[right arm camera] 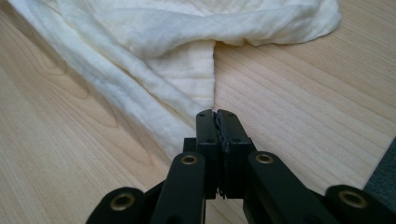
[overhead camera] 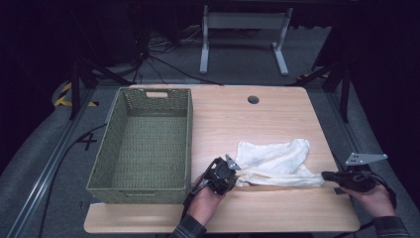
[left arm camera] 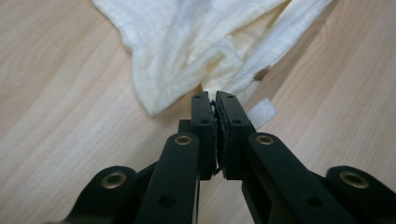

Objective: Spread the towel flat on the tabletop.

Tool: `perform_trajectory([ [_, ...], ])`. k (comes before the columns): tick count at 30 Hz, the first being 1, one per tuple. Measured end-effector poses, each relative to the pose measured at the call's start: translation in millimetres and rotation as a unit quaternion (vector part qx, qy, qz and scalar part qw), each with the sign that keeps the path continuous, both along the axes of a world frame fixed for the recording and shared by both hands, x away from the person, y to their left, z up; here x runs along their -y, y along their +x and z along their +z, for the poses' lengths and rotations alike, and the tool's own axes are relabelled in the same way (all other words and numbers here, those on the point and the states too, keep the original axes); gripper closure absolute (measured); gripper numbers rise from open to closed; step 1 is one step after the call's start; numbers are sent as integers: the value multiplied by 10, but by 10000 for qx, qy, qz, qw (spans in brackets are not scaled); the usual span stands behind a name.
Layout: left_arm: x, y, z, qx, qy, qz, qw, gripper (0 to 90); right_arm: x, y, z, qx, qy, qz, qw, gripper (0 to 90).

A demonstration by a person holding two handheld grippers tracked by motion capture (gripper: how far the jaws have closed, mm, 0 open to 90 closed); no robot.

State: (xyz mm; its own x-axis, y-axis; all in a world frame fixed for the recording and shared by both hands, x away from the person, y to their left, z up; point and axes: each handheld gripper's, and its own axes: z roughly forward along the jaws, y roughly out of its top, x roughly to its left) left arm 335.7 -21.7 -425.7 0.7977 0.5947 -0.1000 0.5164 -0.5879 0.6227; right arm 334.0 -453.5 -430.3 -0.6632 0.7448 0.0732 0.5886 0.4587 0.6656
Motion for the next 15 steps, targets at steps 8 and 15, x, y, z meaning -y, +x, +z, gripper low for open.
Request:
perform_trajectory([
  [8,16,-32,81,126,-246,-124,9995,826,-13,-103,109,299,198,60,9993,851],
  [15,155,-26,-64,-124,-102,-388,9991,860,-133,-272,60,191,169,363,9990,892],
])
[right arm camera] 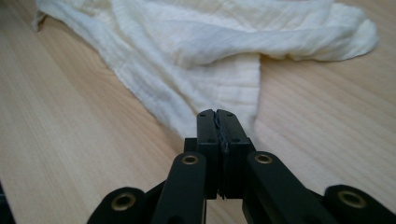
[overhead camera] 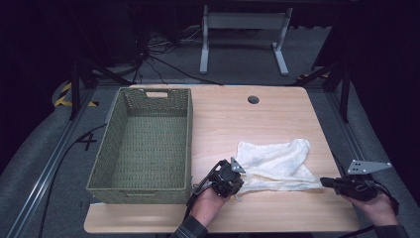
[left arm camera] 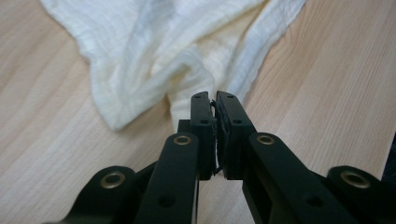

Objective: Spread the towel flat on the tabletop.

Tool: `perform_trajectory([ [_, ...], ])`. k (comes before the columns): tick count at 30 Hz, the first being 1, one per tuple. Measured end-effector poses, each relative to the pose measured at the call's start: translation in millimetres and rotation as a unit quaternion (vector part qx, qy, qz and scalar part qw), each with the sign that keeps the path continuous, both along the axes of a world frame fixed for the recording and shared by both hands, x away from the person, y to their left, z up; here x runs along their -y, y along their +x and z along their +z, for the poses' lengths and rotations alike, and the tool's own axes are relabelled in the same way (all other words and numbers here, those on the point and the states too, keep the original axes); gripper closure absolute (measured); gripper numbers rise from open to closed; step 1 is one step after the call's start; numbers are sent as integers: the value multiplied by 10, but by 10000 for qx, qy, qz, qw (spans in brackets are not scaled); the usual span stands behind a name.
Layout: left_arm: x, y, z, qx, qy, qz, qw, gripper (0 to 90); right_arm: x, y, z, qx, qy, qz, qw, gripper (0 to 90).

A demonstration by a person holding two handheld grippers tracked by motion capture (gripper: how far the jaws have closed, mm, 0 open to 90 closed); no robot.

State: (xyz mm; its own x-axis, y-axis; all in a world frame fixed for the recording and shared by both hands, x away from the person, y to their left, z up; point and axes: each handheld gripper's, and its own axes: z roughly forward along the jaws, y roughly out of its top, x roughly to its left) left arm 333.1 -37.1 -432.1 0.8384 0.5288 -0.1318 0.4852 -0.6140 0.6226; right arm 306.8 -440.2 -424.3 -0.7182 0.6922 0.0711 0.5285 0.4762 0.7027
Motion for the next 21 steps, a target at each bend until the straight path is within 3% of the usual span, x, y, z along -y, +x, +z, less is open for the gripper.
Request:
perform_trajectory([
  [6,106,108,-132,49,298,26,9995,861,-50,70,-132,-191,-216,27,9996,893],
  [12,80,186,-172,136,498,154,9985,868,-125,358,-223,-153,-492,-79,9986,893],
  [19,31,192,-165,157,499,253,9983,860,-142,418,-222,-106,-453,-87,9989,890],
  [21,13,168,-140,130,374,249,9989,860,-118,386,-199,-77,-390,-78,9992,890],
])
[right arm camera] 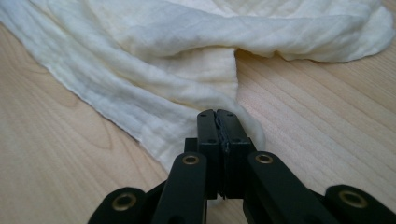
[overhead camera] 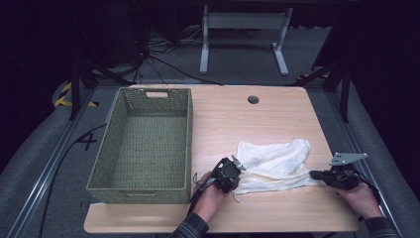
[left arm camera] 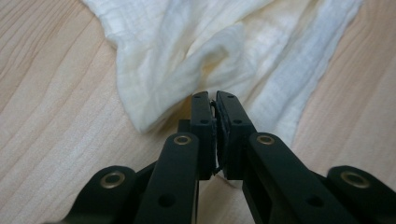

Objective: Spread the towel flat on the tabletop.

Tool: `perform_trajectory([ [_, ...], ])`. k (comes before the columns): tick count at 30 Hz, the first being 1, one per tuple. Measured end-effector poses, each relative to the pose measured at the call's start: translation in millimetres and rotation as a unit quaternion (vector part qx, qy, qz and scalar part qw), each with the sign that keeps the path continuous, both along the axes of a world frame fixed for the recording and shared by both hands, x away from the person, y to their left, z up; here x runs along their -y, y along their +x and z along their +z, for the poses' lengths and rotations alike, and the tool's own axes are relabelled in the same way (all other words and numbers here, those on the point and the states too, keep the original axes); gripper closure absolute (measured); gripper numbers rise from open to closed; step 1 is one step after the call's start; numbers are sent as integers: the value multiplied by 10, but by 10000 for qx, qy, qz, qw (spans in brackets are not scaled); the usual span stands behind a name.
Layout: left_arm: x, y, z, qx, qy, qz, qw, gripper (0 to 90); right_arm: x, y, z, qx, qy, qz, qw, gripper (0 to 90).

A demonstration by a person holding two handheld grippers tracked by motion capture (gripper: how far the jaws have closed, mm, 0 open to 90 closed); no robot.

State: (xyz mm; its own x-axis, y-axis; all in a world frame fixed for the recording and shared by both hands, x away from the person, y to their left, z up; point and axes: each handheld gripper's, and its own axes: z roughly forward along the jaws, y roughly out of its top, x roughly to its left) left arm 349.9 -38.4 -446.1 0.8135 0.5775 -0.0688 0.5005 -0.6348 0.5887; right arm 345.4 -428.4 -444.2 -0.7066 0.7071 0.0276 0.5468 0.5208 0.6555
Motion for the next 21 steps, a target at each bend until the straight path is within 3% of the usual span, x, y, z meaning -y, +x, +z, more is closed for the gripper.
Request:
perform_trajectory([
  [3,-8,-88,43,-154,-251,-169,9994,861,74,-112,17,-10,79,22,10000,890],
  [11,-11,-112,-49,-388,-133,-264,9988,875,49,-155,-31,-164,-5,158,9997,893],
  [15,-54,-151,-50,-436,-146,-310,9985,880,41,-235,-32,-245,21,310,9992,893],
  [21,-167,-322,-52,-495,-119,-314,9982,890,9,-469,-40,-397,100,726,9965,894],
])
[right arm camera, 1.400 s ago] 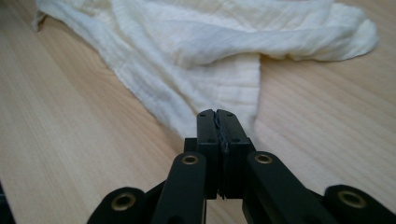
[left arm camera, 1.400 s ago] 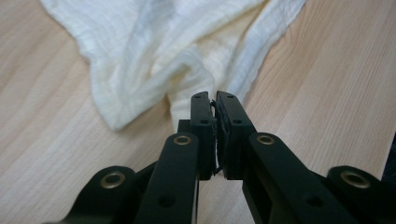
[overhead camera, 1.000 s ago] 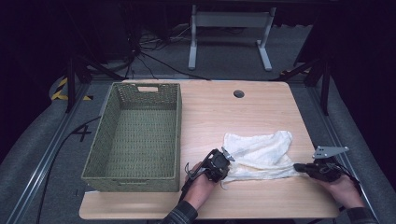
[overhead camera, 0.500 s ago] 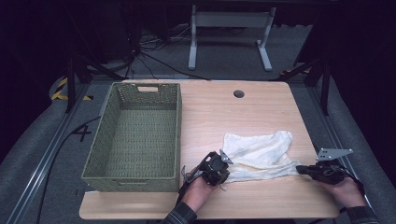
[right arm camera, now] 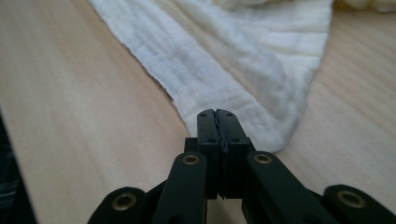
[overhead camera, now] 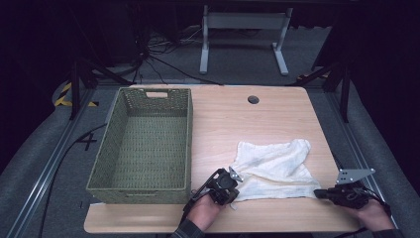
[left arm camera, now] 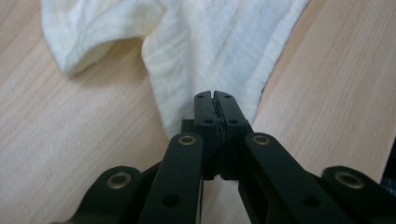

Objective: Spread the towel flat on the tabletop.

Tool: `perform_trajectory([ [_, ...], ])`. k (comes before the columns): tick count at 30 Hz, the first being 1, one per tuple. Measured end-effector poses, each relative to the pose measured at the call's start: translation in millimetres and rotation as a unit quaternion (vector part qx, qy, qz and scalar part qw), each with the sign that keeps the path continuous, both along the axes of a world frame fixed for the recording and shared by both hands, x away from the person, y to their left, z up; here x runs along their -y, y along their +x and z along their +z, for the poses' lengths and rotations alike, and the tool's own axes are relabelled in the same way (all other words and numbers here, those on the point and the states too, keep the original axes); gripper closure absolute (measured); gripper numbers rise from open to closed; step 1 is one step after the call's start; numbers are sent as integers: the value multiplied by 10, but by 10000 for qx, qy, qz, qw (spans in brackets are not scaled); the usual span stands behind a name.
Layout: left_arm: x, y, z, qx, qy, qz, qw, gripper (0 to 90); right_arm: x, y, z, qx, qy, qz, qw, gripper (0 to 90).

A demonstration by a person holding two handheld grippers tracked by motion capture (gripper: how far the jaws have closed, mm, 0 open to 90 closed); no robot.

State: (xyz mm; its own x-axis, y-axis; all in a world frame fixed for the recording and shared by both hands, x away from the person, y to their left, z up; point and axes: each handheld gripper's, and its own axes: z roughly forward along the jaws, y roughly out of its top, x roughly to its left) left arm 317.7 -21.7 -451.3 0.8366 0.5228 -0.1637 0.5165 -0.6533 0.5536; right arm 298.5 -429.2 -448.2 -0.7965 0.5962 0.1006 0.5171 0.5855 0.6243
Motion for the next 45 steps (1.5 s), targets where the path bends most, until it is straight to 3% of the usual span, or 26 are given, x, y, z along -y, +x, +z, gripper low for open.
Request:
perform_trajectory([
  [12,-151,-282,-3,-77,24,-69,9999,893,-120,-319,-11,-147,31,671,9976,895],
  [16,-138,-256,45,15,-105,39,9999,890,-163,-357,2,-58,16,790,9969,892],
  [20,-47,-72,154,255,-261,200,9991,891,-164,-216,77,191,112,480,9986,891],
  [28,152,371,256,509,-328,509,9969,891,-180,134,149,486,92,-61,9988,892],
  [34,280,726,293,563,-370,665,9955,892,-152,402,197,600,151,-388,9973,892],
  [36,330,848,266,563,-299,703,9955,892,-149,487,208,636,142,-455,9968,892],
  [45,479,1170,192,534,-210,777,9953,891,-166,849,230,763,100,-727,9944,892],
])
